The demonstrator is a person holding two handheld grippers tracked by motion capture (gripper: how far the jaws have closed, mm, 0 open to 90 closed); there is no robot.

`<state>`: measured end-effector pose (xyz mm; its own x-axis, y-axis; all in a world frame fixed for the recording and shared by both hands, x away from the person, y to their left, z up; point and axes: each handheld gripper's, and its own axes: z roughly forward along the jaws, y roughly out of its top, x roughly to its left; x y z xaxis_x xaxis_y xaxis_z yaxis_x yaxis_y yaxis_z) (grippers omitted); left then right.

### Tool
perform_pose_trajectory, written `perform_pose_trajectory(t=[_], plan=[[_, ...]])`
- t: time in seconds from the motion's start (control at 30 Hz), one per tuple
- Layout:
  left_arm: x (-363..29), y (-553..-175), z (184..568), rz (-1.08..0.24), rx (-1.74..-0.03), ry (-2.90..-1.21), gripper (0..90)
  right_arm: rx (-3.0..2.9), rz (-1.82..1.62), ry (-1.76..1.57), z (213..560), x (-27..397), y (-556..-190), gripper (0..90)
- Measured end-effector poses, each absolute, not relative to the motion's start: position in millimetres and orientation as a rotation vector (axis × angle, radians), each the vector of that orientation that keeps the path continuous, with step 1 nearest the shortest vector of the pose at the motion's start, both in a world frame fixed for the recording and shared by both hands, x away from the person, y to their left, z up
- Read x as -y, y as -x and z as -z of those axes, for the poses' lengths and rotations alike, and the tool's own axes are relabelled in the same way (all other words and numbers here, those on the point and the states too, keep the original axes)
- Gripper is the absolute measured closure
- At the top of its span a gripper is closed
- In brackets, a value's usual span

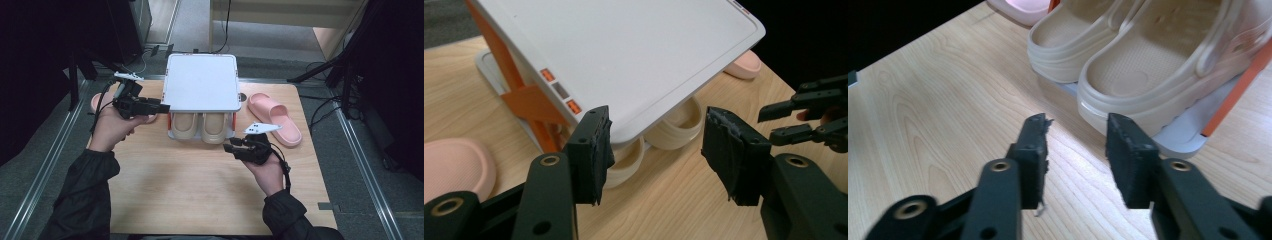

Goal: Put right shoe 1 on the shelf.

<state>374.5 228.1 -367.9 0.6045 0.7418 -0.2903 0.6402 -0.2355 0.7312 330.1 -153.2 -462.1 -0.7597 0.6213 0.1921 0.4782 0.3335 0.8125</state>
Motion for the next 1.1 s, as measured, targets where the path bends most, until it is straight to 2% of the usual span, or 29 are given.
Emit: perform_pose_trajectory(t=[0.1,0.4,0.67,0.73,0.9,1.1], plan=[[-236,-370,368,-0.161,-1.114,-1.940,42.9,-2.429,-1.407,-0.985,462,161,-327,51.7],[-261,-360,377,-0.192,-1.190,-1.901,41.8,-2.482,-1.357,-0.994,468,176,-321,52.3],[-277,-359,393,-0.217,-1.239,-1.884,75.9,-2.505,-1.314,-0.952,467,173,-327,54.7],[-282,-361,398,-0.217,-1.259,-1.878,81.3,-2.509,-1.316,-0.947,468,173,-329,55.1],[-290,-366,407,-0.228,-1.266,-1.879,88.3,-2.504,-1.316,-0.958,467,175,-330,56.0],[-298,-375,419,-0.215,-1.296,-1.857,89.5,-2.486,-1.319,-0.981,466,182,-328,58.5]])
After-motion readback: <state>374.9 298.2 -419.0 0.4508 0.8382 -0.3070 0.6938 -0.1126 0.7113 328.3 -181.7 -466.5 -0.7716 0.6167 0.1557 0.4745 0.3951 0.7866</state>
